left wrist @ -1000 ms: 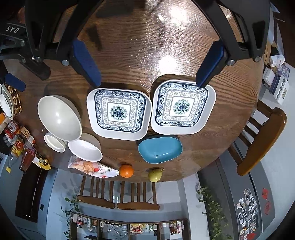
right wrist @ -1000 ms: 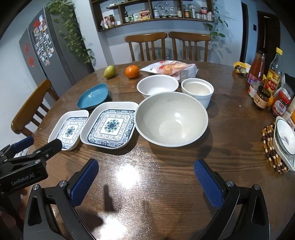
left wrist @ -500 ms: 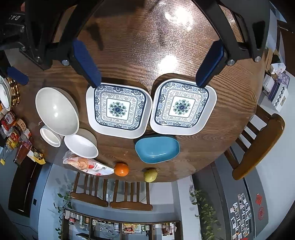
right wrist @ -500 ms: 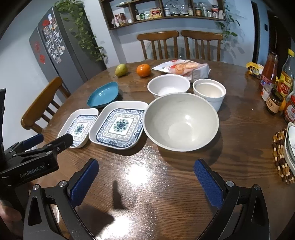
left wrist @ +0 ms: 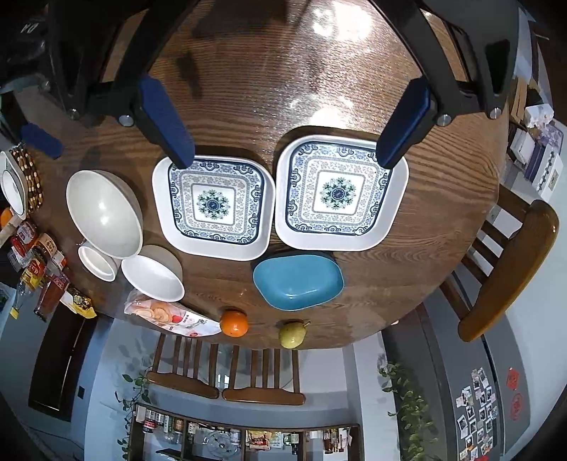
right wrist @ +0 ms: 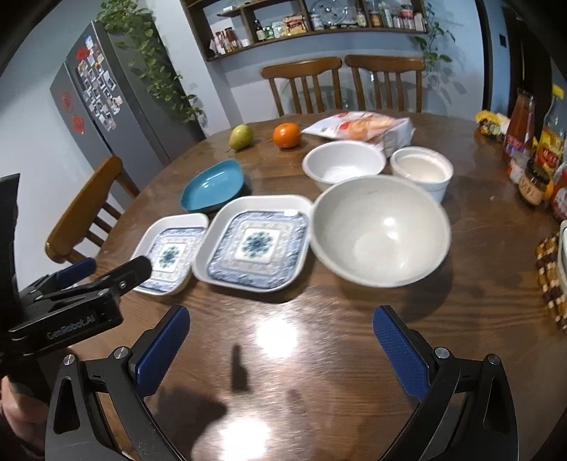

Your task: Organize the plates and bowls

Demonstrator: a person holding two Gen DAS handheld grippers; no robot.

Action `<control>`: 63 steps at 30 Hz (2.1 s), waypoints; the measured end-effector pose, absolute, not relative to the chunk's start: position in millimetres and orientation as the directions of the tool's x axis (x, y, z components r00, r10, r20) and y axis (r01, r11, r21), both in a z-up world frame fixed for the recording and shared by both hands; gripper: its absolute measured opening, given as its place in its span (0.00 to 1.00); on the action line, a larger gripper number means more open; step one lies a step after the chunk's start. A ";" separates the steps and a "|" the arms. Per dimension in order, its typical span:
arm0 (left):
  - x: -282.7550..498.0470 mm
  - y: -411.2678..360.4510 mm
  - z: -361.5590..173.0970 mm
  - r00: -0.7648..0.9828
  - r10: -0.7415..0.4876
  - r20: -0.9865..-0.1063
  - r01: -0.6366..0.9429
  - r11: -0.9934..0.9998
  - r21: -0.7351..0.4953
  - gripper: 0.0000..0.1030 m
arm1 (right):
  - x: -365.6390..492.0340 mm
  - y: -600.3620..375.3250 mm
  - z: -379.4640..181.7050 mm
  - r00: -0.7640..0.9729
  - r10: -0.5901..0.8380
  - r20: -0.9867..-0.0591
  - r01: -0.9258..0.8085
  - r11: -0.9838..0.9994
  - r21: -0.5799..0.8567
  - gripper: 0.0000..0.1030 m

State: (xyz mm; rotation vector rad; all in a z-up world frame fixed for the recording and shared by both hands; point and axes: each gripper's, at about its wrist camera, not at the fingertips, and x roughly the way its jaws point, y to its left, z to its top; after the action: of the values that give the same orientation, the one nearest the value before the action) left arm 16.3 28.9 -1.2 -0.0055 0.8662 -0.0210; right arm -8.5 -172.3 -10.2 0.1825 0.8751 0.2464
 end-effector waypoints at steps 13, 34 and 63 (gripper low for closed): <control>40.6 137.9 -32.9 0.595 0.051 -0.802 -0.121 0.992 -0.027 0.95 | 10.0 -80.4 -38.9 0.449 0.476 -0.756 -0.280 0.879 0.387 0.88; 99.0 169.7 -80.7 0.496 -0.076 -0.865 -0.018 0.995 -0.098 0.15 | 92.1 -19.2 -84.3 0.378 0.355 -0.855 -0.155 0.935 0.320 0.14; 26.6 213.7 -48.3 0.556 0.068 -0.828 -0.125 0.992 -0.003 0.77 | 42.1 -20.7 -55.3 0.396 0.404 -0.825 -0.253 0.911 0.325 0.41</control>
State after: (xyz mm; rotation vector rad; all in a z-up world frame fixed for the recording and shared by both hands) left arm 26.6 213.7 -48.3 -0.0638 0.9747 0.1143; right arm 42.1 -20.7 -55.3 0.1562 1.0878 0.4185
